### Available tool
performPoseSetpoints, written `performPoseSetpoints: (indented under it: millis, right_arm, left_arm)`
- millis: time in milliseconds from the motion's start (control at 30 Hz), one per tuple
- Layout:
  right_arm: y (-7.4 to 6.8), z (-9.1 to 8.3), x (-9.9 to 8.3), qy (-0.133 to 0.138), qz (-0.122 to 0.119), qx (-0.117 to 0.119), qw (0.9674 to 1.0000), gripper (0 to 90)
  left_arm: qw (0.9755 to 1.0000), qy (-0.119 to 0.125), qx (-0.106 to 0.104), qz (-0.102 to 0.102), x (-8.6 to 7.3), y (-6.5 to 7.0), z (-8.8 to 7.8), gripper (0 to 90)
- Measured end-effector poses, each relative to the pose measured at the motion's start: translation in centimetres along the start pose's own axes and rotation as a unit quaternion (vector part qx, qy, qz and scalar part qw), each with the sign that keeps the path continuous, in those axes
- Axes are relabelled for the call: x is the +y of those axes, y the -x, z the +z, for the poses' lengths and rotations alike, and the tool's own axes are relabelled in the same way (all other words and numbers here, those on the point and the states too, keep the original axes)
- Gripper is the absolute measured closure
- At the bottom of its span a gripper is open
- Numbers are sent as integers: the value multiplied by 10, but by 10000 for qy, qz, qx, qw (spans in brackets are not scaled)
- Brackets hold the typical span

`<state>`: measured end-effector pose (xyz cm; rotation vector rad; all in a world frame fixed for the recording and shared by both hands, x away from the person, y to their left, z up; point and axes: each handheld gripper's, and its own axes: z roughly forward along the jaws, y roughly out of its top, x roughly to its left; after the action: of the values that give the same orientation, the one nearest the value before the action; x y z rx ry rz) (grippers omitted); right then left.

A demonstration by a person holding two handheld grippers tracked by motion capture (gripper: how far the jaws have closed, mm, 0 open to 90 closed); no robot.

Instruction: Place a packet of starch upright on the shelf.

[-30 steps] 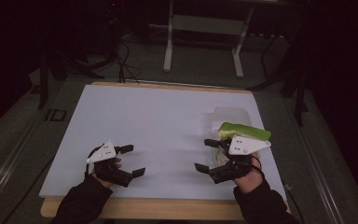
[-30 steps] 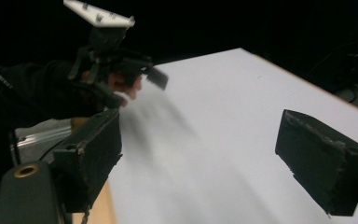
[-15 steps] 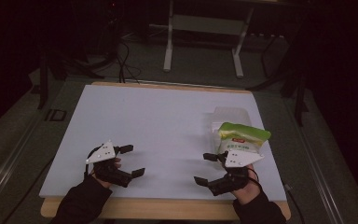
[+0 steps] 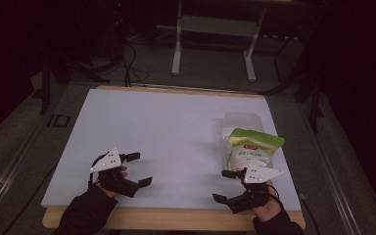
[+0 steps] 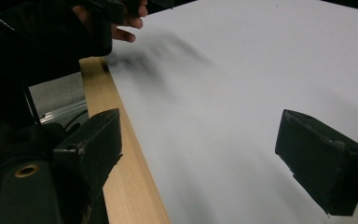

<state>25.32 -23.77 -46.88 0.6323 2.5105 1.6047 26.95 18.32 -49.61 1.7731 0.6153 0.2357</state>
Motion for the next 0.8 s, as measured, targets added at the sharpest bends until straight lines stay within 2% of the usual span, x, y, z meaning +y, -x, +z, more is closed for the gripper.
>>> performPoseSetpoints:
  millis: [267, 367, 567, 700, 800]
  right_arm:
    - [2, -14, -11, -20, 3, -261, 9997, 143]
    - [2, -18, -15, -36, 41, -284, 9996, 142]
    - [5, -25, -22, -30, 129, -418, 9990, 142]
    - [8, -27, -23, -20, 151, -557, 9983, 143]
    - [10, -26, -25, -80, 134, -573, 9982, 143]
  left_arm:
    - [10000, -62, -53, 35, -1, 1, 2, 9]
    - [9999, -68, -59, 46, -1, 2, 2, 9]
    - [9999, -83, -59, 96, -1, 4, 2, 9]
    - [9997, -118, -10, 229, -1, 6, 0, 9]
    - [9998, -59, -10, 190, -1, 6, -1, 9]
